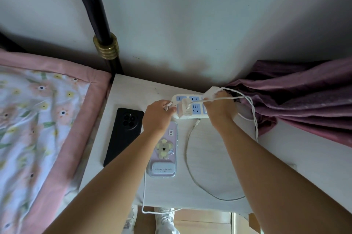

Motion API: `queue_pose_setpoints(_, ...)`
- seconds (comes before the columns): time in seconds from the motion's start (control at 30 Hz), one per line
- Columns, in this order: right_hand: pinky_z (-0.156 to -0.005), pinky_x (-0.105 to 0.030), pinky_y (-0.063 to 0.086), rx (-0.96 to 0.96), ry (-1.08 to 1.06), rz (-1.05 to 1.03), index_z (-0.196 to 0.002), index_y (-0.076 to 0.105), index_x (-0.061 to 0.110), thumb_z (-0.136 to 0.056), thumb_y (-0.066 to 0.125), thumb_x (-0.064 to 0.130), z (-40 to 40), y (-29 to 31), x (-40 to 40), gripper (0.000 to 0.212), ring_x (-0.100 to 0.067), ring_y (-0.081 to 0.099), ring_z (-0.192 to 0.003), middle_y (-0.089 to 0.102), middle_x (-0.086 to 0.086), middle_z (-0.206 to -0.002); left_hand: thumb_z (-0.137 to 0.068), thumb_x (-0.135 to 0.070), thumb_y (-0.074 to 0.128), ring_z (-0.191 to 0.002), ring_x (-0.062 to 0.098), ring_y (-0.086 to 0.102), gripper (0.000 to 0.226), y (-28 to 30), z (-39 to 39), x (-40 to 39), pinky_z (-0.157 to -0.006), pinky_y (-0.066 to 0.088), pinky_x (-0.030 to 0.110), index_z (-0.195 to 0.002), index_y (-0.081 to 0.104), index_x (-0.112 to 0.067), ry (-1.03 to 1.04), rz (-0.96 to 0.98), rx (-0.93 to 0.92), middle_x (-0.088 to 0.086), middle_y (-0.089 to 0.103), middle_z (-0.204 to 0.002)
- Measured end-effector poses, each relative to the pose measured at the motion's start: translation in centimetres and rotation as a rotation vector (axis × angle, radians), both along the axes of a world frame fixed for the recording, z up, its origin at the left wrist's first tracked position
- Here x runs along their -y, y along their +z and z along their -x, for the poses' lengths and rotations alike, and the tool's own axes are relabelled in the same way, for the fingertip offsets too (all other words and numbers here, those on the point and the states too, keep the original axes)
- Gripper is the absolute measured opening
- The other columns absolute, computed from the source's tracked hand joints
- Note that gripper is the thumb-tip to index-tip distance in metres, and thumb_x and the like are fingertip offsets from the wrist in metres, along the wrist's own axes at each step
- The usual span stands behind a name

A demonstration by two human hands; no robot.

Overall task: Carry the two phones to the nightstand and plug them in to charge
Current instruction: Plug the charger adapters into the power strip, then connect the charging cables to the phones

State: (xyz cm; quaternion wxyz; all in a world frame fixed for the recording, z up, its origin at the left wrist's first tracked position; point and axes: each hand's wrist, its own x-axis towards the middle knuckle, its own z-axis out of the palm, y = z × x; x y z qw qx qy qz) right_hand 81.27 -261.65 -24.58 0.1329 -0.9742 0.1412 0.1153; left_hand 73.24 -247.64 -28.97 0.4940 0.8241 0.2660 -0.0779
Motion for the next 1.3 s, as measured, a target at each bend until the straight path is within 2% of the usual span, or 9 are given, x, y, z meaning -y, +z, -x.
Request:
queue_pose_setpoints(0.23,-0.079,-0.034,0.043,0.021,0.067,-0.174,-0.108,0.061,0.004,-0.077,0.058,0.047,1.5,-0.1,1.6,0.053,-0.035,0.061,-0.103,0.065,-0.016,-0.11,-0.099,-0.033,0.04,-0.082,0.027,0.064,0.043,1.7,5.1,-0.7,-0.074,0.049,0.035,-0.095,0.065,0.002,0.17,0.212,0.008,0.016,0.068,-0.087)
queue_pose_setpoints(0.43,-0.09,-0.038,0.049,0.05,-0.261,-0.58,-0.12,0.058,0.011,-0.068,0.073,0.03,7.3,0.3,0.6,0.058,-0.027,0.063,-0.102,0.068,-0.007,-0.11,-0.092,-0.031,0.055,-0.068,0.009,0.056,0.021,1.6,10.6,-3.6,-0.065,0.042,0.025,-0.08,0.063,-0.017,0.397,0.276,-0.034,-0.008,0.064,-0.072)
queue_pose_setpoints(0.6,-0.069,-0.028,0.048,-0.141,-0.252,-0.752,-0.107,0.066,0.014,-0.079,0.066,0.009,13.5,-0.6,-3.1,0.029,-0.019,0.063,-0.082,0.068,-0.003,-0.091,-0.088,-0.034,0.061,-0.107,0.01,0.056,0.009,0.2,14.8,-5.0,-0.09,0.043,0.028,-0.082,0.06,-0.028,0.387,0.079,0.015,-0.008,0.062,-0.11)
queue_pose_setpoints(0.7,-0.076,-0.029,0.053,-0.332,-0.146,-0.813,-0.105,0.063,0.016,-0.081,0.065,0.007,15.9,-1.3,-6.8,0.027,-0.02,0.064,-0.092,0.068,-0.003,-0.097,-0.087,-0.033,0.063,-0.125,0.005,0.041,0.012,-0.7,15.9,-5.5,-0.1,0.034,0.028,-0.08,0.065,-0.023,0.395,0.048,0.027,-0.01,0.048,-0.131)
queue_pose_setpoints(0.83,-0.057,-0.017,0.038,-0.438,-0.022,-0.748,-0.095,0.052,0.02,-0.083,0.065,0.012,16.8,-1.6,-10.3,0.019,-0.011,0.056,-0.076,0.057,0.005,-0.082,-0.087,-0.028,0.064,-0.126,0.003,0.044,0.01,-0.8,16.3,-5.8,-0.101,0.036,0.027,-0.078,0.065,-0.026,0.427,0.162,0.054,-0.015,0.049,-0.13)
queue_pose_setpoints(0.97,-0.053,-0.025,0.038,-0.431,-0.089,-0.669,-0.07,0.054,0.01,-0.077,0.07,0.017,16.5,-2.1,-11.7,0.019,-0.02,0.049,-0.059,0.049,-0.004,-0.06,-0.085,-0.032,0.067,-0.118,0.006,0.052,0.013,-0.6,16.4,-6.1,-0.096,0.041,0.027,-0.072,0.062,-0.031,0.46,0.266,0.046,-0.014,0.054,-0.128)
queue_pose_setpoints(1.07,-0.069,-0.037,0.057,-0.463,-0.126,-0.709,-0.08,0.065,0.009,-0.078,0.071,0.022,16.4,-2.5,-12.3,0.015,-0.027,0.065,-0.077,0.066,-0.009,-0.077,-0.087,-0.028,0.066,-0.106,0.005,0.058,0.002,-0.2,16.5,-6.5,-0.08,0.041,0.01,-0.085,0.065,-0.028,0.555,0.411,0.028,-0.012,0.061,-0.117)
queue_pose_setpoints(1.13,-0.081,-0.044,0.057,-0.484,-0.121,-0.662,-0.084,0.063,0.011,-0.084,0.065,0.026,16.5,-2.4,-12.6,0.015,-0.03,0.065,-0.086,0.067,-0.013,-0.088,-0.087,-0.027,0.065,-0.096,0.001,0.061,0.019,-0.1,16.7,-6.6,-0.07,0.043,0.004,-0.101,0.068,-0.014,0.592,0.487,0.017,-0.01,0.065,-0.101)
queue_pose_setpoints(1.3,-0.071,-0.034,0.052,-0.452,-0.071,-0.622,-0.101,0.063,0.004,-0.093,0.056,0.026,16.3,-1.4,-12.1,0.024,-0.026,0.061,-0.083,0.061,-0.009,-0.082,-0.087,-0.035,0.062,-0.095,-0.005,0.063,0.029,0.9,17.3,-6.4,-0.072,0.05,0.017,-0.108,0.067,-0.016,0.635,0.671,-0.026,-0.007,0.068,-0.109)
